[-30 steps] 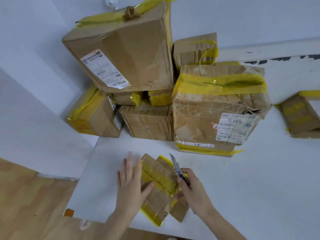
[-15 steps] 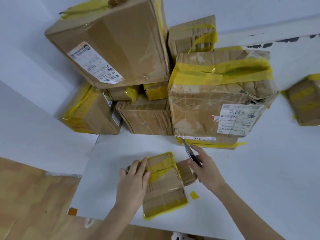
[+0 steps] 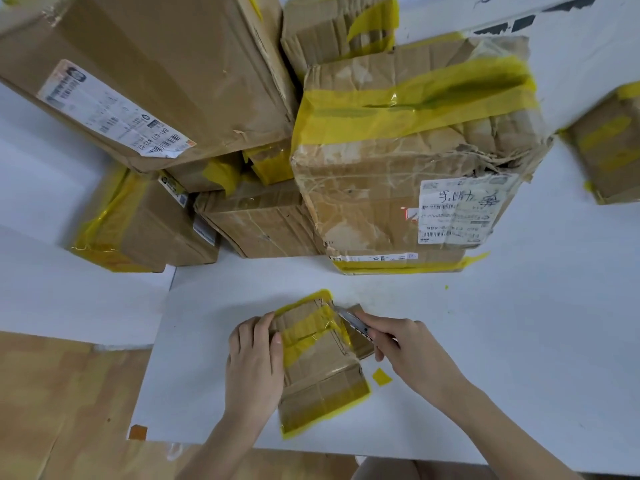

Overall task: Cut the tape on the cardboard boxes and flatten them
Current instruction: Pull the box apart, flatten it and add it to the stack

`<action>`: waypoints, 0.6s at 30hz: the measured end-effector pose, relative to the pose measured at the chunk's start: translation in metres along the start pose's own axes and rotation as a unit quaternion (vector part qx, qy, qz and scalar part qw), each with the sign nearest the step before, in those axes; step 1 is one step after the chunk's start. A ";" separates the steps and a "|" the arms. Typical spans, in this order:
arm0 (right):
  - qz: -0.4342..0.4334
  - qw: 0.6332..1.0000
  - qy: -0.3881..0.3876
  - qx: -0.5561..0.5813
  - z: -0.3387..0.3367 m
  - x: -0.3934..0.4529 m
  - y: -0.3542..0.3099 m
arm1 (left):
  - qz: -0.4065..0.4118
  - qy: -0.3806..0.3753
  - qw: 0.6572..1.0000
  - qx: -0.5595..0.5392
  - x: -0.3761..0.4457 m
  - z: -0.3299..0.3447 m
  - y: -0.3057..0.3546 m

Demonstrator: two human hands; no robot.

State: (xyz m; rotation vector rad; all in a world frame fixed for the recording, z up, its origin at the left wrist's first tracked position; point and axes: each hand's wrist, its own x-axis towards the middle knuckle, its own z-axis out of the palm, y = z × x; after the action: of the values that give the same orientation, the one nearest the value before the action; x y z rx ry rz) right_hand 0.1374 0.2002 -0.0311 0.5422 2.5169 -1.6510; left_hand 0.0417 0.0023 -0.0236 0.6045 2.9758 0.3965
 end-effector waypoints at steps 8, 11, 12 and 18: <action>0.024 0.996 -0.006 -0.088 0.003 0.003 -0.016 | -0.006 0.009 1.000 -0.025 -0.002 -0.001 0.003; 0.032 0.976 0.006 -0.214 0.005 0.001 -0.023 | -0.017 0.009 1.000 -0.014 -0.002 0.000 0.004; 0.023 0.969 0.009 -0.247 0.005 0.000 -0.024 | -0.024 0.009 1.000 -0.012 -0.002 0.000 0.005; -0.012 0.952 -0.026 -0.306 -0.007 -0.009 -0.018 | -0.040 -0.001 0.999 0.003 -0.002 0.002 0.004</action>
State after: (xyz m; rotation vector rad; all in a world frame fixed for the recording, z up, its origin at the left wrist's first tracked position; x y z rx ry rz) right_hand 0.1407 0.1974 -0.0101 0.3872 2.7895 -0.7850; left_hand 0.0455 0.0059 -0.0245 0.4841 2.9895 0.3805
